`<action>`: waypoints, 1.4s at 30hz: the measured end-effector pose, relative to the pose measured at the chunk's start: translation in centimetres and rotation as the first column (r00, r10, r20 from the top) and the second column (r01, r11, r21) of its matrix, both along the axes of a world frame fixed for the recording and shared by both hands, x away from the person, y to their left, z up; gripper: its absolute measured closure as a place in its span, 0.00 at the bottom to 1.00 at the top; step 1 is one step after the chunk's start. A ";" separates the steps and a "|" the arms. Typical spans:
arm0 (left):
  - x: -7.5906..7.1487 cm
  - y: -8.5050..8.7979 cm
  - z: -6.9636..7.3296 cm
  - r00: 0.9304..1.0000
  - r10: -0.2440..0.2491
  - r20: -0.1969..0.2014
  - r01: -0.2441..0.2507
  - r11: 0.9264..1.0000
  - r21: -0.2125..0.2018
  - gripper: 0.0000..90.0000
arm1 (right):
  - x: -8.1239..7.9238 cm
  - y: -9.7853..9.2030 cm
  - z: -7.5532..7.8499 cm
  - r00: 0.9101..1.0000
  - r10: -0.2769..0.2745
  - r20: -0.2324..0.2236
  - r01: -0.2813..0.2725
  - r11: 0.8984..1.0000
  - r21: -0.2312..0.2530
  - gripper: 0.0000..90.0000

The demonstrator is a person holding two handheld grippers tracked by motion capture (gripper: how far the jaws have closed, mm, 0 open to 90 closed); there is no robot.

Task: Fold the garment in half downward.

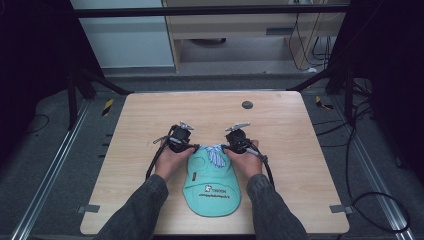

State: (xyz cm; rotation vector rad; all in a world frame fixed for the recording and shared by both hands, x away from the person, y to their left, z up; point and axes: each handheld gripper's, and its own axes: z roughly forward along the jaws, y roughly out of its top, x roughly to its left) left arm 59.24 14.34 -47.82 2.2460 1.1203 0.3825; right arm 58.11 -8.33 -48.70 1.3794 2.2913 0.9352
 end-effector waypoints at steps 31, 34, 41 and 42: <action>-0.7 -0.1 -0.8 0.996 -0.092 -0.002 0.092 0.996 -0.019 0.90 | -0.6 1.2 -0.2 0.995 0.094 -0.032 -0.095 0.995 -0.036 0.91; -0.7 0.1 -0.9 0.995 -0.095 -0.004 0.094 0.995 -0.043 0.94 | -0.6 1.1 -0.2 0.994 0.103 -0.026 -0.104 0.994 -0.038 0.93; -0.8 0.8 -0.6 0.994 -0.109 -0.007 0.108 0.991 -0.073 0.96 | -1.0 0.7 0.0 0.993 0.116 -0.003 -0.116 0.993 -0.022 0.93; -0.9 0.8 -0.4 0.994 -0.111 -0.003 0.110 0.991 -0.076 0.96 | -1.2 0.6 0.4 0.993 0.116 0.002 -0.116 0.993 -0.012 0.93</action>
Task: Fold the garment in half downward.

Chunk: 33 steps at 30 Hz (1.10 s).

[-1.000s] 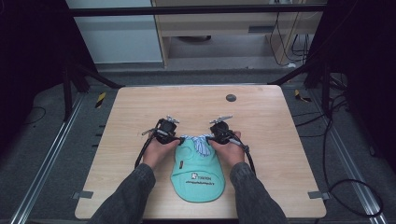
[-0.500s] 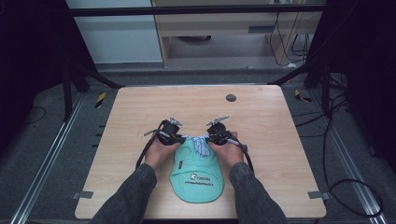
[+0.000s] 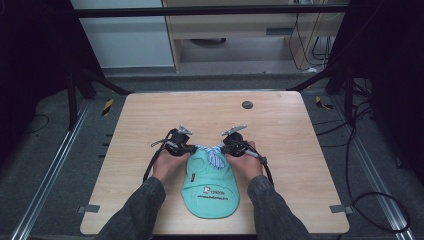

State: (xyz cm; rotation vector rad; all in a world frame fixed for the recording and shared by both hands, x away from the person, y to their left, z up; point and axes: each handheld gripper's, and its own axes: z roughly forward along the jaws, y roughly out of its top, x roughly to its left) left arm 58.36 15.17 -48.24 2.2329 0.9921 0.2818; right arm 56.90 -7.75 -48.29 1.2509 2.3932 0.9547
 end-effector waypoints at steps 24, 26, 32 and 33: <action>-2.7 -1.4 5.8 0.985 -0.096 0.142 0.095 0.995 0.015 0.96 | -3.6 -2.3 5.5 0.985 0.080 0.151 -0.078 0.997 -0.022 0.93; -2.8 -1.6 5.8 0.983 -0.109 0.145 0.107 0.994 0.021 0.96 | -3.8 -2.5 5.7 0.985 0.082 0.154 -0.079 0.997 -0.024 0.93; -3.1 -2.0 6.0 0.978 -0.154 0.143 0.149 0.988 0.043 0.96 | -4.1 -3.2 5.8 0.986 0.089 0.144 -0.085 0.996 -0.030 0.93; -3.1 -2.0 6.1 0.977 -0.158 0.144 0.153 0.987 0.047 0.96 | -4.1 -3.2 5.8 0.986 0.089 0.141 -0.086 0.996 -0.034 0.93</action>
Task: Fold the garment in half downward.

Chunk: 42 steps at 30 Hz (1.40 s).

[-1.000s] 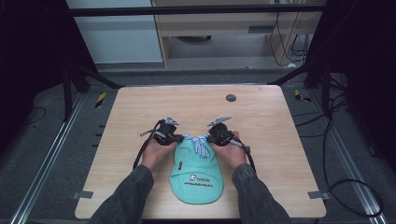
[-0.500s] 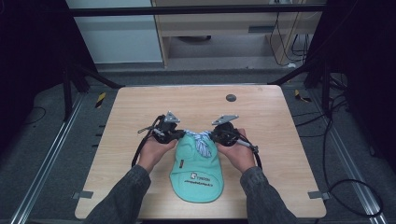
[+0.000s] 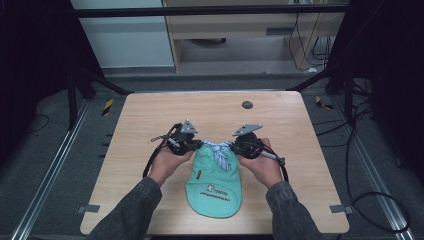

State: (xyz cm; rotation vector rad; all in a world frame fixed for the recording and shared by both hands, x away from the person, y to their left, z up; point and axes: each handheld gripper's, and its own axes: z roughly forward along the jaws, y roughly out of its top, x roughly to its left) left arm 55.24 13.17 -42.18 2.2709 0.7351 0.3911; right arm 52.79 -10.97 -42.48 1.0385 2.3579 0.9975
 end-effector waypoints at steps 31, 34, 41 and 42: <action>0.8 1.7 2.7 0.999 0.006 0.036 -0.006 1.000 -0.015 0.96 | 1.4 1.4 2.4 0.996 0.083 0.037 -0.082 0.996 -0.037 0.93; 0.9 1.5 2.8 0.999 -0.001 0.041 0.001 1.000 -0.009 0.96 | 1.5 1.3 2.5 0.996 0.084 0.038 -0.082 0.996 -0.044 0.93; 1.2 1.2 3.0 0.999 -0.006 0.044 0.007 1.000 -0.022 0.96 | 1.7 1.0 2.8 0.996 0.085 0.034 -0.083 0.995 -0.060 0.93; 1.2 1.3 3.1 0.999 -0.007 0.045 0.008 1.000 -0.025 0.96 | 1.8 0.9 2.8 0.996 0.086 0.035 -0.084 0.995 -0.060 0.93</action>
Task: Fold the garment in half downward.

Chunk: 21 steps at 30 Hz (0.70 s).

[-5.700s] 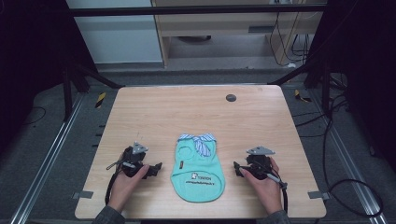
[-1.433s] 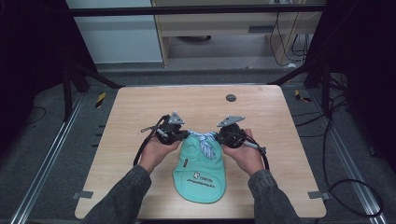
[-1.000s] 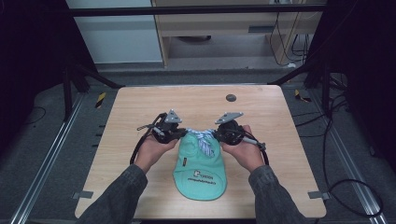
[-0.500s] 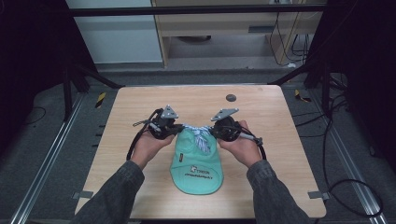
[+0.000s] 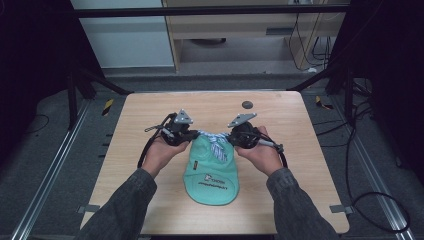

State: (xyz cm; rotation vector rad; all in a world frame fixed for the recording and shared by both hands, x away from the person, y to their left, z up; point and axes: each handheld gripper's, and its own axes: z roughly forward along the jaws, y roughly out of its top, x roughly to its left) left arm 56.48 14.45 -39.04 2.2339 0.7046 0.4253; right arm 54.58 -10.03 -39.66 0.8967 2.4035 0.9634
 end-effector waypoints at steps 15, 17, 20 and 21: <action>0.6 0.5 1.1 1.000 0.011 0.006 -0.011 1.000 -0.006 0.96 | 1.3 0.5 1.4 1.000 0.010 0.004 -0.010 1.000 -0.026 0.93; 0.7 0.6 1.1 1.000 0.014 0.009 -0.014 1.000 -0.008 0.96 | 1.3 0.6 1.5 1.000 0.015 0.003 -0.015 0.999 -0.030 0.94; 1.1 0.7 1.4 1.000 0.019 0.012 -0.019 1.000 -0.015 0.96 | 1.5 0.8 1.8 1.000 0.013 0.013 -0.013 0.999 -0.033 0.94; 1.3 0.7 1.6 1.000 0.018 0.012 -0.018 1.000 -0.018 0.96 | 1.6 0.8 2.0 1.000 0.015 0.019 -0.015 0.999 -0.033 0.93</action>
